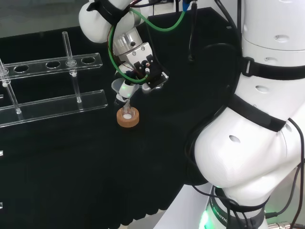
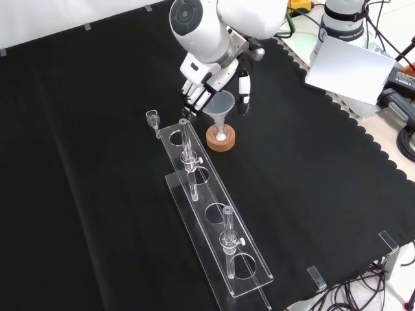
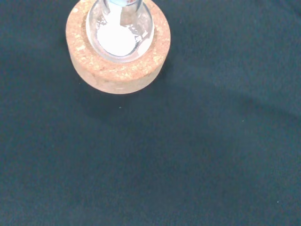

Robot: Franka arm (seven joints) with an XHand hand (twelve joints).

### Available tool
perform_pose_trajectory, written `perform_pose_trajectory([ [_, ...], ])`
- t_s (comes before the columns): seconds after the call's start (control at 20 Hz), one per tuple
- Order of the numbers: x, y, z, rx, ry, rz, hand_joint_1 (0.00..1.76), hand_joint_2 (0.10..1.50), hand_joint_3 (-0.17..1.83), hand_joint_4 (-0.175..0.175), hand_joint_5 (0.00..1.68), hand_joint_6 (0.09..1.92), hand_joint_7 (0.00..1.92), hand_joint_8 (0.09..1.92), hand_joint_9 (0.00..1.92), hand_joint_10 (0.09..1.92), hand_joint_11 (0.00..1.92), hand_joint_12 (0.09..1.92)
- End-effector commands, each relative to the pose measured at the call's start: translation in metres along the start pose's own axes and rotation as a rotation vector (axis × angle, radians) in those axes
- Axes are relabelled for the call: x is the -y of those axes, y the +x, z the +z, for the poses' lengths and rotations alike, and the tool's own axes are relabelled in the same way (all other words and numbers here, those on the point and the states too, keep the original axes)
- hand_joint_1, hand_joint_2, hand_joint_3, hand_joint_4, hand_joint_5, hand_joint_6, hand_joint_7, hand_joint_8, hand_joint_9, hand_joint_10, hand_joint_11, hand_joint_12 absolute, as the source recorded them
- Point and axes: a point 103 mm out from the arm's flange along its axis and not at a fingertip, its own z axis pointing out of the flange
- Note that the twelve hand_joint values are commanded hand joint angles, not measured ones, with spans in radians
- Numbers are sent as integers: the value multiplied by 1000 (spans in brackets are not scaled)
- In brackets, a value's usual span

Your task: Remove the funnel from the round-bottom flask.

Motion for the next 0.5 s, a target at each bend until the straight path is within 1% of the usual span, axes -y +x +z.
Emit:
perform_pose_trajectory([
  [0.05, 4, -3, -4, 45, -73, 27, 571, 849, 7, -77, 323, 87, 271, 741, 594, 667, 348, 1440],
  [0.15, 5, -2, -6, 74, -112, 39, 582, 876, 22, -73, 456, 87, 442, 742, 752, 614, 428, 1387],
  [0.25, 7, 0, -9, 90, -141, 40, 580, 907, 46, -68, 560, 164, 606, 733, 900, 555, 515, 1332],
  [0.35, 7, 2, -12, 104, -159, 37, 573, 930, 81, -65, 574, 358, 719, 721, 1026, 493, 597, 1279],
  [0.45, 9, 2, -15, 118, -170, 31, 570, 935, 114, -64, 534, 557, 766, 722, 1088, 461, 638, 1256],
  [0.5, 11, 0, -17, 116, -173, 31, 570, 934, 129, -64, 522, 627, 778, 725, 1107, 454, 651, 1248],
])
